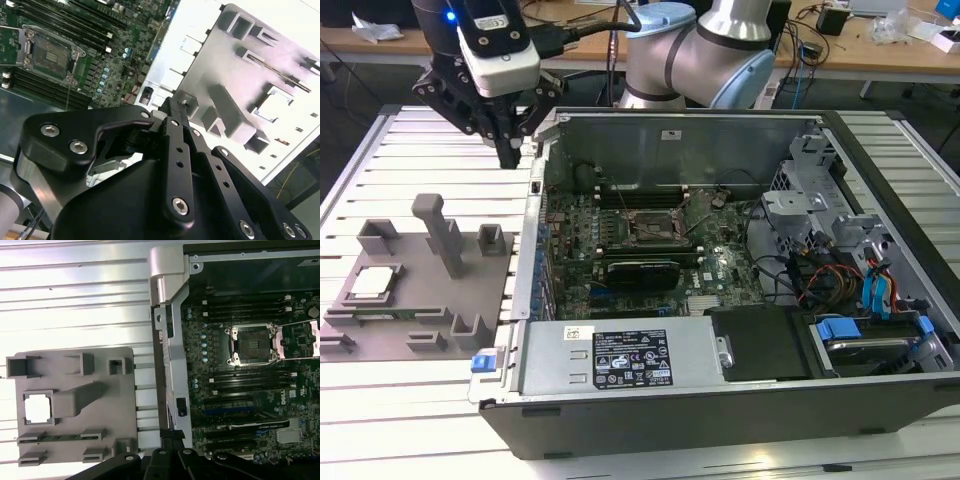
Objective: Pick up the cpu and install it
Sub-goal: 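Reach for the cpu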
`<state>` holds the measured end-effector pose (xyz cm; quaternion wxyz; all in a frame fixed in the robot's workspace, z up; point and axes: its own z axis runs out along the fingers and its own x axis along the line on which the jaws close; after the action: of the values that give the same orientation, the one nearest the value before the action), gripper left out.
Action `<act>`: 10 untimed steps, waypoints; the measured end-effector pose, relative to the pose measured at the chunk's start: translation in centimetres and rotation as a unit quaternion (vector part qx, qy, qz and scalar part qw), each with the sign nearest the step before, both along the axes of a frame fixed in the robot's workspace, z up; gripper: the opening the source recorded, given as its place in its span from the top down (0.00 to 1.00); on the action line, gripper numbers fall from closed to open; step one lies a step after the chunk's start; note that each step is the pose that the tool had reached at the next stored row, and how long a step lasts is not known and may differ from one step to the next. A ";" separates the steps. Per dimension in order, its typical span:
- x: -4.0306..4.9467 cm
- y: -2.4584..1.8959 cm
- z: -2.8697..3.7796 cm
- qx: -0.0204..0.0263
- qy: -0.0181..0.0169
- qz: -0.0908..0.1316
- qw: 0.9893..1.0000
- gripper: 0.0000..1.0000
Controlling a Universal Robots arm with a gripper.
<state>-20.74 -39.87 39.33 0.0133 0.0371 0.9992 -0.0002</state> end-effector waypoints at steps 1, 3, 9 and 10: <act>-0.30 0.00 0.00 0.000 0.000 0.000 1.000 0.89; -0.84 0.00 -0.01 0.000 0.000 0.000 1.000 0.89; -2.23 0.00 0.00 0.000 0.000 0.000 1.000 0.89; -2.42 0.00 0.00 0.000 0.000 0.000 1.000 0.89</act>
<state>-23.16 -39.87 39.33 0.0133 0.0371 0.9992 -0.0001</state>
